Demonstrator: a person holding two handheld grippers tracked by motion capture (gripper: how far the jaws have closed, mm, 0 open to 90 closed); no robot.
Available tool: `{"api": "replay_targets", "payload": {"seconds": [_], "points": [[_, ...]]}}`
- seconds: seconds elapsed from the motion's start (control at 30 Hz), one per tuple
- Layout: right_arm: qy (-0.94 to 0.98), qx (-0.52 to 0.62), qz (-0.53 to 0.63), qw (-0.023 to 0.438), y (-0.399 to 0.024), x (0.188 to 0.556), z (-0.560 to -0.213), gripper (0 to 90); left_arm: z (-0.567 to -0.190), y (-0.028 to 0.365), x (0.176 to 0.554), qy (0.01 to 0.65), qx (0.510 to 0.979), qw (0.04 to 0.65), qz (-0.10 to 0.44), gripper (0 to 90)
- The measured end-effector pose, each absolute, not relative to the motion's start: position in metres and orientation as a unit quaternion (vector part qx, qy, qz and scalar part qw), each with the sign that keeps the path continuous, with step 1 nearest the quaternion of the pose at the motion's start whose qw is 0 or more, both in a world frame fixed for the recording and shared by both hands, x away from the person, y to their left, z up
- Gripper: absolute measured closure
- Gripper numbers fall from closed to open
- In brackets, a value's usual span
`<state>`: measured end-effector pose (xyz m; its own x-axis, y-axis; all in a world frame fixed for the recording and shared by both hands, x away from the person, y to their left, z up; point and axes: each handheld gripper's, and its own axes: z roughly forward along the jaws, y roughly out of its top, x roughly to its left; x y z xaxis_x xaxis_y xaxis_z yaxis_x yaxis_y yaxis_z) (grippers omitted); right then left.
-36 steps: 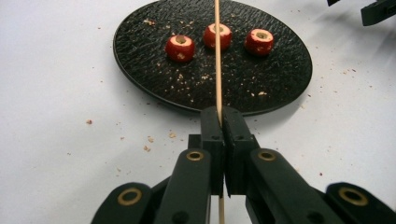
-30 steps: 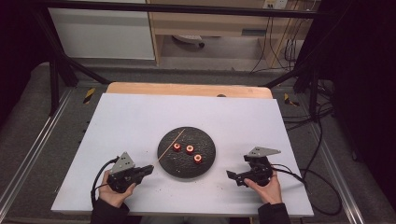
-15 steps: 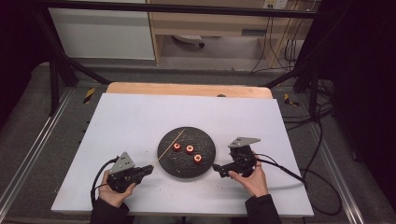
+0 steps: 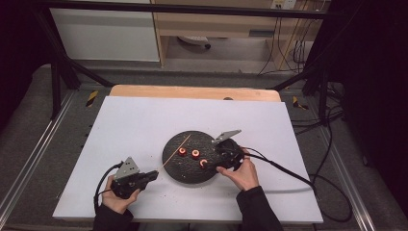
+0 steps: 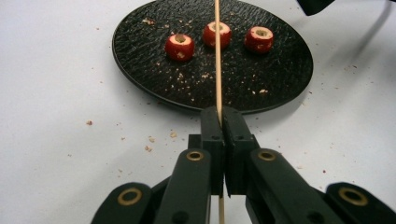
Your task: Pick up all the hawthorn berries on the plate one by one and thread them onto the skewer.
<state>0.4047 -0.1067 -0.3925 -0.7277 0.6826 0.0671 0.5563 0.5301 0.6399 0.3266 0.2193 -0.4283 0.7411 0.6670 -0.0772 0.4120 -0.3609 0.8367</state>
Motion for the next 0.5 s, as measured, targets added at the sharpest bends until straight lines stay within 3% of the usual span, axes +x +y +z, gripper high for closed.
{"api": "replay_targets", "payload": {"seconds": [0.5], "points": [[0.902, 0.354, 0.242, 0.042, -0.075, 0.427, -0.399, 39.4, -0.430, 0.220, 0.328, 0.333, 0.815, 0.454, 0.138, 87.9]]}}
